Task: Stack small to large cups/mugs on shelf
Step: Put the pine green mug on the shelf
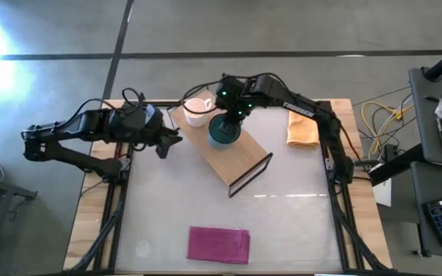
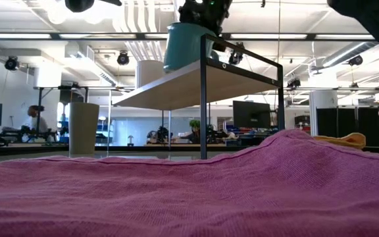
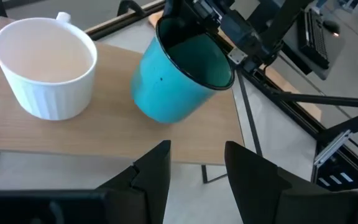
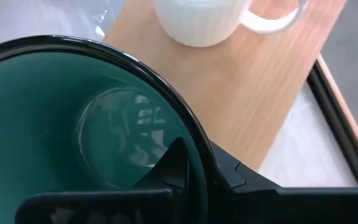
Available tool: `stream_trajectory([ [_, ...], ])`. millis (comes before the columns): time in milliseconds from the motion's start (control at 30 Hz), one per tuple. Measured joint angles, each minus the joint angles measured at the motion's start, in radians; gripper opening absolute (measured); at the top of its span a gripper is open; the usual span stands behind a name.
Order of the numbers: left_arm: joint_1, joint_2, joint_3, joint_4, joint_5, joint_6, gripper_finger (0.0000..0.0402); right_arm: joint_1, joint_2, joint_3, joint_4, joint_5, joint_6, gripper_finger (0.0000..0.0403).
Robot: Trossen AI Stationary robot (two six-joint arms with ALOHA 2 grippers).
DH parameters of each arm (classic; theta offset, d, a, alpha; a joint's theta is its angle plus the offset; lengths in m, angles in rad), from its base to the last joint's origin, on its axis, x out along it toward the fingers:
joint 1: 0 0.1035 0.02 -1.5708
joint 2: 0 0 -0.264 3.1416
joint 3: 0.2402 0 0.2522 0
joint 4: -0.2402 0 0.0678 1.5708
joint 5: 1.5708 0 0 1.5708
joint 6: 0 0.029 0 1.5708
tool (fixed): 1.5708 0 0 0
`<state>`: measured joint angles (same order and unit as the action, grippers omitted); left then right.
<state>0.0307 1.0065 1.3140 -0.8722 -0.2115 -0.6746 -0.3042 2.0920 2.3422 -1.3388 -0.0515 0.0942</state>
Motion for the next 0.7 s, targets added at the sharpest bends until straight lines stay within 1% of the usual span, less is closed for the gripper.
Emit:
stream_trajectory([
  [167, 0.000, 0.000, 0.000, -0.001, -0.005, 0.000, 0.0137, 0.001, 0.025, 0.002, 0.011, 0.008, 0.052, 0.0018],
  [300, 0.000, 0.002, 0.000, -0.001, -0.016, -0.001, 0.0137, -0.004, 0.028, 0.010, 0.055, 0.030, 0.096, 0.0018],
  [367, 0.000, 0.004, 0.000, -0.001, -0.029, -0.001, 0.0137, -0.006, 0.030, 0.010, 0.056, 0.033, 0.098, 0.0019],
  [700, 0.000, 0.007, -0.001, -0.002, -0.029, -0.004, 0.0137, -0.007, 0.038, 0.004, 0.063, 0.024, 0.090, 0.0034],
])
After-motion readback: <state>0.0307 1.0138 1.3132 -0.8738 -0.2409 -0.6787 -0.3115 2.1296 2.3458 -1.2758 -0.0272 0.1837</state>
